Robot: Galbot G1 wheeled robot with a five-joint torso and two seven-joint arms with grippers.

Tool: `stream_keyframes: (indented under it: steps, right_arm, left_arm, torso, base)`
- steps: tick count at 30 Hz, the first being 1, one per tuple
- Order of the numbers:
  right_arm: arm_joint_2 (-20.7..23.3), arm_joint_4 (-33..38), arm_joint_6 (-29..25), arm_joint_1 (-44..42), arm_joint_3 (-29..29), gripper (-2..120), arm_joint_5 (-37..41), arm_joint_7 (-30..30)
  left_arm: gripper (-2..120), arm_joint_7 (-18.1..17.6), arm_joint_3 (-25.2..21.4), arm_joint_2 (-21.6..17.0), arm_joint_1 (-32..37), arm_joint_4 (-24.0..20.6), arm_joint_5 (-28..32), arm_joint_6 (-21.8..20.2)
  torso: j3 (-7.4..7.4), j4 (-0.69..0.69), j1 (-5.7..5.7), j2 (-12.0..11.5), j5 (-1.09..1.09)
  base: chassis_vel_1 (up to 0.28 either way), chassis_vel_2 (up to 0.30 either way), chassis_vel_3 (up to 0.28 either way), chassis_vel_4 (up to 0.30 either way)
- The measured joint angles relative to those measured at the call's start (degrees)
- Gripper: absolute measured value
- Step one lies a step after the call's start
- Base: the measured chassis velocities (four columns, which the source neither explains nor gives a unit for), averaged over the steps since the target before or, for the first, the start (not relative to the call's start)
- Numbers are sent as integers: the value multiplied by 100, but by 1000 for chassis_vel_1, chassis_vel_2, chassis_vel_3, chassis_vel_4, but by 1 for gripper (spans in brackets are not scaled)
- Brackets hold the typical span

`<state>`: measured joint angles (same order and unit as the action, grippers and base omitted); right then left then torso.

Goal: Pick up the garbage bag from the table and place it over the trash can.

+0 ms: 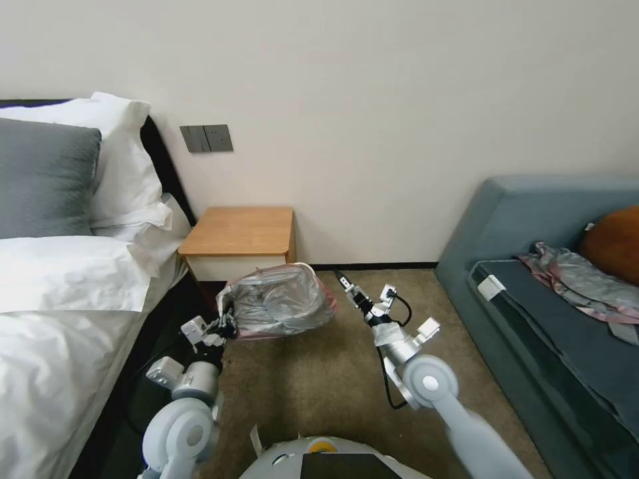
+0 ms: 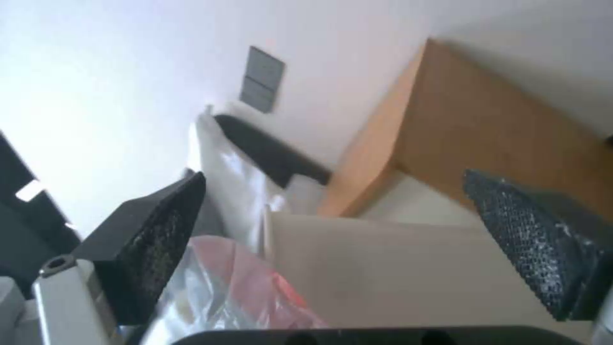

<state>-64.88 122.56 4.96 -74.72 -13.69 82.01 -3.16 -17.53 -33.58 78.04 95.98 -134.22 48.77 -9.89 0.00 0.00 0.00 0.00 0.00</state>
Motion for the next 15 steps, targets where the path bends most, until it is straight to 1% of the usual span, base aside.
stream_keyframes:
  steps: [2,3,4,8,9,11,12,15]
  right_arm:
    - [-150,-93,98,-24,0,100,70,-196]
    - [-195,-186,164,-43,5,100,59,-393]
    - [-195,-186,164,-43,5,100,59,-393]
    - [-237,-487,534,-73,-84,100,21,-1305]
    - [-237,-487,534,-73,-84,100,21,-1305]
    - [-230,-582,669,-60,-142,100,-38,-1613]
    - [-226,-601,699,-43,-151,100,-49,-1674]
    - [-228,-607,707,-23,-152,100,-53,-1685]
  left_arm:
    - [5,-60,-1,2,-11,-21,134,-67]
    - [5,-96,-4,10,-25,-30,215,-135]
    - [5,-96,-4,10,-25,-30,215,-135]
    - [5,-195,-6,18,-68,-40,389,-298]
    - [5,-195,-6,18,-68,-40,389,-298]
    - [5,-251,-9,18,-83,-68,457,-361]
    - [5,-281,-9,18,-92,-83,501,-391]
    - [5,-304,-9,20,-100,-93,532,-413]
  torso:
    - [0,1,0,0,-2]
    - [0,1,0,0,0]
    - [0,1,0,0,0]
    - [0,1,0,0,0]
    - [0,1,0,0,0]
    - [0,0,0,0,0]
    - [0,0,0,0,0]
    - [0,0,0,0,0]
  base:
    - [0,0,0,0]
    - [0,0,0,0]
    - [0,0,0,0]
    - [0,0,0,0]
    - [0,0,0,0]
    - [0,0,0,0]
    - [0,0,0,0]
    - [0,0,0,0]
